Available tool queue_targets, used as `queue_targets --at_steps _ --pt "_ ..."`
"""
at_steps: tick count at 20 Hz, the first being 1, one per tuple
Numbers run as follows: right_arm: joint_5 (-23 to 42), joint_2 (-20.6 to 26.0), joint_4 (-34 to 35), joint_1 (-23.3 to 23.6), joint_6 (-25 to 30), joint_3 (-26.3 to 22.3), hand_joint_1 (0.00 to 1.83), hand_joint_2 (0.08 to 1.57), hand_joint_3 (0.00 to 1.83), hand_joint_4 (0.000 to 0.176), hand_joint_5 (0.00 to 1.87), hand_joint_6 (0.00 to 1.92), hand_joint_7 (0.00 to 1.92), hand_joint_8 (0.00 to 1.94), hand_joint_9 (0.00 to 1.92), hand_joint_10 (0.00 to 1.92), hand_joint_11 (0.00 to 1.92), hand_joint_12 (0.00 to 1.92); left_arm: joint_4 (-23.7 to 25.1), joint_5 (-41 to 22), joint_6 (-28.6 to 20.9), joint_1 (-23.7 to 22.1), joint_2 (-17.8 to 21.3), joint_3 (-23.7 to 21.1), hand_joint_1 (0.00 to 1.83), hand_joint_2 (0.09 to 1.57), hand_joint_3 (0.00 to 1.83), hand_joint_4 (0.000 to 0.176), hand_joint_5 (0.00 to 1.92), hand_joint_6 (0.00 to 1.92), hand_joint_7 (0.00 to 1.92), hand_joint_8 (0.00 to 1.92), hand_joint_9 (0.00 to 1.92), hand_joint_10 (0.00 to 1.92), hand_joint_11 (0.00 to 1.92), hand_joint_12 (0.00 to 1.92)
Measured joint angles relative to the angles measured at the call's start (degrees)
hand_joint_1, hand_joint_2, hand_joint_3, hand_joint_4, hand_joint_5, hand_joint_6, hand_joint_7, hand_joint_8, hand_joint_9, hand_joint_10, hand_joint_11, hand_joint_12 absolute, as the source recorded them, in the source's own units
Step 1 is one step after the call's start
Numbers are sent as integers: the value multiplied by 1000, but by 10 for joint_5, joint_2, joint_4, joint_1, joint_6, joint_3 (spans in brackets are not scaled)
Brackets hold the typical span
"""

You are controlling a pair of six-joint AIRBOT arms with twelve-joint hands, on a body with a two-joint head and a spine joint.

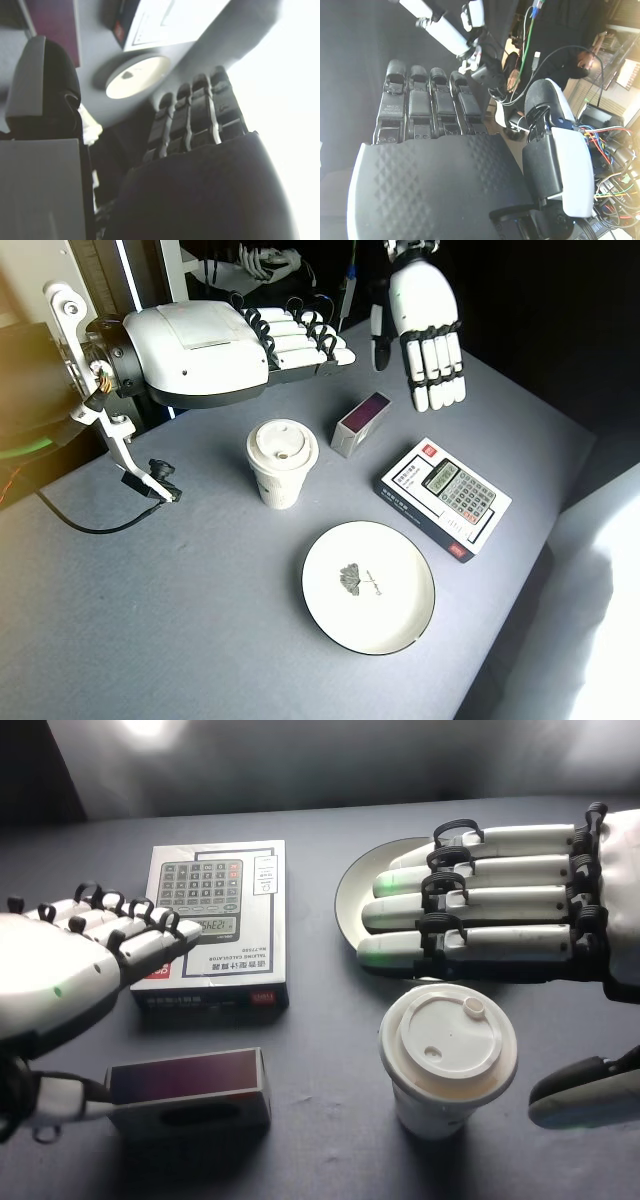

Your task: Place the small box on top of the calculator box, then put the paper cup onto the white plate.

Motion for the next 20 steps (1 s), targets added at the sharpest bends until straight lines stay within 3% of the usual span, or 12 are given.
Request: queue_targets --at_steps 3,5,6,11,16,17,18,20 --pt "0 0 0 0 1 0 40 1271 0 0 28 4 13 2 25 4 0 252 -25 -35 0 24 -16 -14 1170 1037 0 0 0 0 0 0 0 0 8 4" --pt "-1 0 0 0 2 -1 72 1271 0 0 33 8 12 4 16 8 0 200 -42 -62 0 43 -31 -18 1142 1063 8 0 0 0 0 0 0 0 0 0" --pt "-1 0 0 0 2 -1 102 1255 0 0 61 8 46 6 48 12 0 317 -52 -73 0 50 -37 -21 1068 1085 17 0 0 0 0 0 0 0 0 0" --pt "-1 0 0 0 3 -1 190 1255 2 0 24 0 4 0 8 0 0 174 -81 -119 0 73 -73 -32 1126 1069 4 0 0 0 0 0 0 0 0 0" --pt "-1 0 0 2 4 -1 289 1244 0 0 16 1 2 0 9 3 0 222 -99 -158 5 94 -99 -32 1200 1047 0 0 0 0 0 0 0 0 0 0" --pt "-2 0 0 2 4 -1 321 1228 0 0 46 6 39 5 46 12 0 324 -101 -167 5 98 -104 -32 1191 1048 0 0 0 0 0 0 0 0 0 0" --pt "-2 0 0 2 4 -1 310 1239 2 0 29 3 18 3 27 1 0 222 -102 -173 4 101 -112 -30 1173 1067 3 0 0 0 0 0 0 0 0 0" --pt "-1 0 0 2 4 -1 309 1240 1 0 38 4 25 3 36 4 0 260 -99 -175 5 103 -122 -21 1156 1077 7 0 0 0 0 0 0 0 0 0"
